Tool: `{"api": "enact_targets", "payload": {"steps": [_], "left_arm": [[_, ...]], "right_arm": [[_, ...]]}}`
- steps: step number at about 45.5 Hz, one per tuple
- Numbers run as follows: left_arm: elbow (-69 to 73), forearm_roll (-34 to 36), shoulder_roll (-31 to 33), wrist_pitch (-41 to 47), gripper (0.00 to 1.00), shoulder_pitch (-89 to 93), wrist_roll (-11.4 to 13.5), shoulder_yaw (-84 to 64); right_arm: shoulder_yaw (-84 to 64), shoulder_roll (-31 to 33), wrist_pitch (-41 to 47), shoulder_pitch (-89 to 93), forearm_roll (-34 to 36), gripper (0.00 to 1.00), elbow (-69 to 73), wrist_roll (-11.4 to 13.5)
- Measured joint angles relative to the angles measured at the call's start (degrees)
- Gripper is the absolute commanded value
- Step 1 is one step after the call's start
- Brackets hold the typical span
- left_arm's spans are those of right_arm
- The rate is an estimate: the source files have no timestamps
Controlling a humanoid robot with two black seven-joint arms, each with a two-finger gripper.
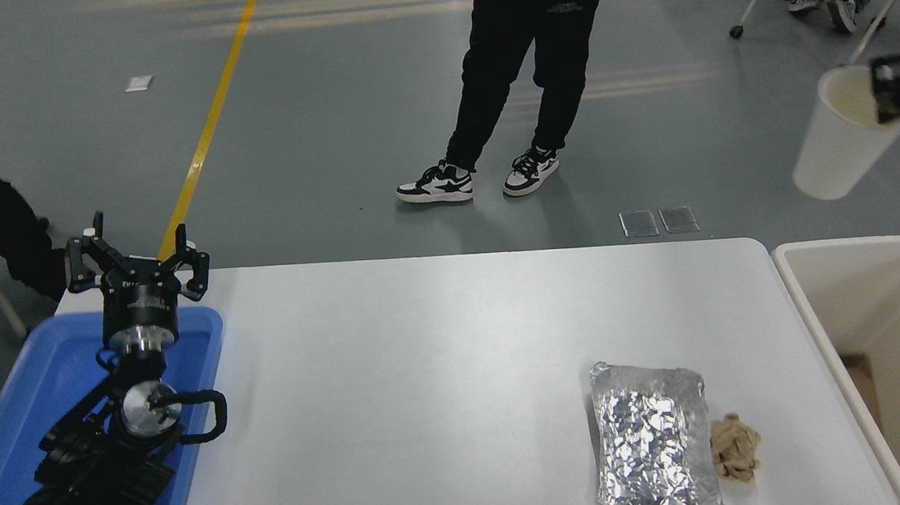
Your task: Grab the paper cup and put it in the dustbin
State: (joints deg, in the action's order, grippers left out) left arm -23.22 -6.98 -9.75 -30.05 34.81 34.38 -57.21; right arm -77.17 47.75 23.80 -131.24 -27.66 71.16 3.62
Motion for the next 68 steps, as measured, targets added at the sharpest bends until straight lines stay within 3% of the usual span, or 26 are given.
{"api": "enact_targets", "payload": {"steps": [10,19,32,51,52,53,55,68], "left_arm": [[0.0,0.0,0.0,0.0,0.99,0.0,0.0,0.0],[0.0,0.0,0.0,0.0,0.99,0.0,0.0,0.0],[0.0,-0.1,0.0,0.0,0.99,0.0,0.0,-0.1],[0.0,-0.1,0.0,0.1,0.99,0.0,0.1,-0.1],[0.0,-0.1,0.0,0.1,0.99,0.0,0.1,-0.1],[0.0,-0.1,0.0,0.1,0.99,0.0,0.1,-0.1],[0.0,-0.1,0.0,0.1,0.99,0.0,0.1,-0.1],[0.0,-0.1,0.0,0.1,0.99,0.0,0.1,-0.1]], "right_arm": [[9.9,8.2,-7.4,24.1,-1.6,0.00,-17.8,-3.9],[27.4,9.3,-11.9,49.8,1.1,0.00,-30.4,-5.2],[45.9,-1.2,-16.9,79.4,11.3,0.00,-47.0,-5.3],[51.1,-11.5,-21.6,92.7,19.5,0.00,-54.0,-4.4],[51.2,-11.8,-21.8,93.0,19.6,0.02,-54.1,-4.4],[51.3,-12.1,-22.0,93.2,19.8,0.22,-54.2,-4.4],[51.4,-12.5,-22.2,93.6,20.0,1.00,-54.3,-4.4],[52.1,-13.9,-22.7,93.8,22.0,1.00,-53.8,-4.3]]}}
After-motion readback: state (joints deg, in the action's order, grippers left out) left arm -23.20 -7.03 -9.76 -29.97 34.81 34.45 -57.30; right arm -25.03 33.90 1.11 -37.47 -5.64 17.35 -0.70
